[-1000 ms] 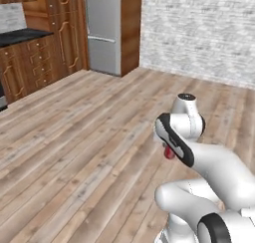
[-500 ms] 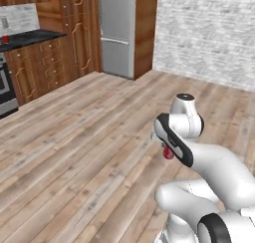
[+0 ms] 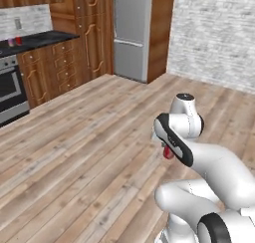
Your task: Four empty soda cans are scattered around the kitchen. Gather all the cans and cluster them next to the stove for recycling.
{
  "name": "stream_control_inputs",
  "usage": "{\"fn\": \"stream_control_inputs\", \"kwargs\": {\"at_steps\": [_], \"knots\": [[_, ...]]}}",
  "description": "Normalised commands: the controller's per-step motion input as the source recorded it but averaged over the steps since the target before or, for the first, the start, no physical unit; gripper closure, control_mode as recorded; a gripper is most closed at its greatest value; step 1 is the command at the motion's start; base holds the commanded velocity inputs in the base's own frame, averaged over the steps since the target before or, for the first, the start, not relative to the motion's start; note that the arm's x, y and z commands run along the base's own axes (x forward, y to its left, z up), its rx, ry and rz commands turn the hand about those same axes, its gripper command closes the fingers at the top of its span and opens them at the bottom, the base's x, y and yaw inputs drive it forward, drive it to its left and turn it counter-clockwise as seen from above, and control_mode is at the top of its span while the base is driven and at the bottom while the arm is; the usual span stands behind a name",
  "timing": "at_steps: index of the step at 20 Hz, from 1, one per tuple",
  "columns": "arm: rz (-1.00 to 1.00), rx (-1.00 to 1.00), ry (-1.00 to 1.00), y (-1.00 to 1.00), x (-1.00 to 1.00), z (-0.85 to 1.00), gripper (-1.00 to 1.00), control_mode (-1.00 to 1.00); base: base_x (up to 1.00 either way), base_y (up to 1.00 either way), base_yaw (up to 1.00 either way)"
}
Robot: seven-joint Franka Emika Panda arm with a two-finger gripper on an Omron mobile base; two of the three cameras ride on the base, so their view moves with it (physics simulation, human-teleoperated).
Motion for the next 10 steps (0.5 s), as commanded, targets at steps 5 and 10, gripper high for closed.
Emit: {"fn": "stream_control_inputs", "kwargs": {"at_steps": [5, 10], "knots": [[0.0, 0.0, 0.0, 0.0, 0.0, 0.0, 1.0, 1.0, 0.71, 0.1, 0.12], [0.0, 0.0, 0.0, 0.0, 0.0, 0.0, 1.0, 1.0, 0.71, 0.08, 0.11]]}}
